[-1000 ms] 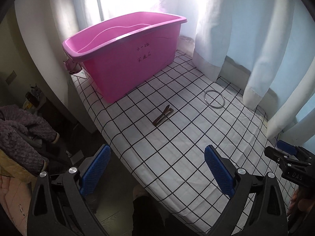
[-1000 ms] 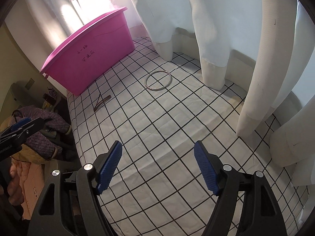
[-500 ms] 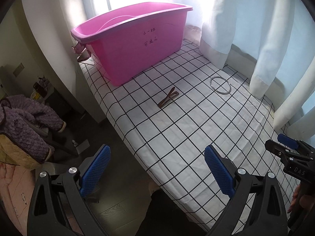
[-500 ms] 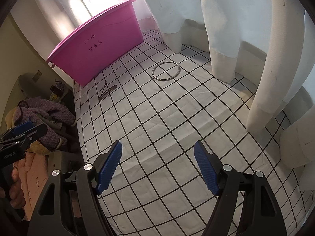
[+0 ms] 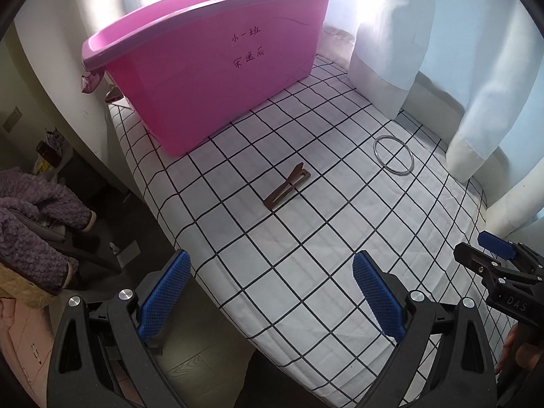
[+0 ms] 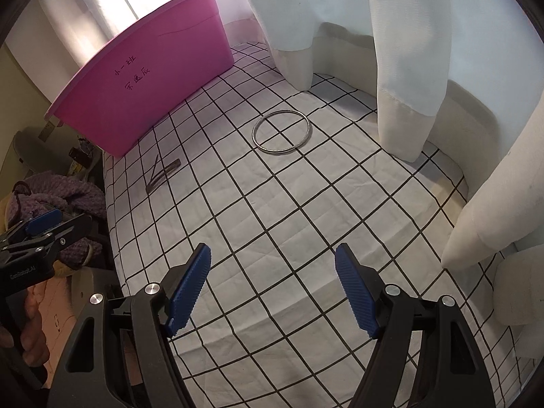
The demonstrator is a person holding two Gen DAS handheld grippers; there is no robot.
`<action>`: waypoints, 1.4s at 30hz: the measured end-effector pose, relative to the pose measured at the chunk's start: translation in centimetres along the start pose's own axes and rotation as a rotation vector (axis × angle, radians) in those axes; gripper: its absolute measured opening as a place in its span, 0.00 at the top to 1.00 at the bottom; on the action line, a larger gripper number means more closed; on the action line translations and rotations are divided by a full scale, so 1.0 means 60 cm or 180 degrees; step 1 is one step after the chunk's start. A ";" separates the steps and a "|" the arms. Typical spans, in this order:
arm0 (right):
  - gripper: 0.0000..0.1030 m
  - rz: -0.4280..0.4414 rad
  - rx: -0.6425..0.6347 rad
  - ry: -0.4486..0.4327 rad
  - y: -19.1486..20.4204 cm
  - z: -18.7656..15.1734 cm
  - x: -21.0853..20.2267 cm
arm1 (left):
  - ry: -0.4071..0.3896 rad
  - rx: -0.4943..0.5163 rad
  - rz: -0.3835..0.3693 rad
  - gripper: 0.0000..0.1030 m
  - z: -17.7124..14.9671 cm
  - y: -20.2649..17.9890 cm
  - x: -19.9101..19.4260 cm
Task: Organize jewelry
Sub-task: 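Move both tools back over the table toward the brown clip and large bangle, then grasp the brown hair clip with left tool while right tool grasps the large silver bangle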
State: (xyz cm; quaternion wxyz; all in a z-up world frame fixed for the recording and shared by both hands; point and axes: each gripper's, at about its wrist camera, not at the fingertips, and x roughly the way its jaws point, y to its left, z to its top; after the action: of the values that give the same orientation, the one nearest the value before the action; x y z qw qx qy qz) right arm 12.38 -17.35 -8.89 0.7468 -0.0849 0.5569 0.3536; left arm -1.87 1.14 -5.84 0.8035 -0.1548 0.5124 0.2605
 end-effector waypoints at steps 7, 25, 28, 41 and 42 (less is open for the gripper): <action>0.30 -0.0065 0.0052 0.0024 -0.003 0.036 0.047 | 0.0070 0.0007 -0.0047 0.08 0.030 0.002 0.052; 0.30 -0.0123 0.0112 -0.0047 -0.016 0.103 0.130 | -0.0054 0.0071 -0.0152 0.08 0.063 -0.013 0.140; 0.30 -0.0144 0.0060 -0.0049 -0.010 0.114 0.142 | -0.0065 0.0057 -0.0161 0.08 0.066 -0.015 0.148; 0.29 -0.0305 -0.0112 -0.0132 0.015 0.149 0.176 | -0.0083 0.0039 -0.0215 0.08 0.074 -0.023 0.173; 0.29 -0.0315 -0.0136 -0.0137 0.018 0.151 0.178 | -0.0094 0.0048 -0.0215 0.08 0.074 -0.025 0.174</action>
State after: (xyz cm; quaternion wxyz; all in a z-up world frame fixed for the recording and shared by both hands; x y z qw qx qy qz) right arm 20.10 -7.19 -14.84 0.7732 -0.1206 0.5281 0.3297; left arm 5.85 4.91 -13.44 0.8204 -0.1621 0.4970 0.2316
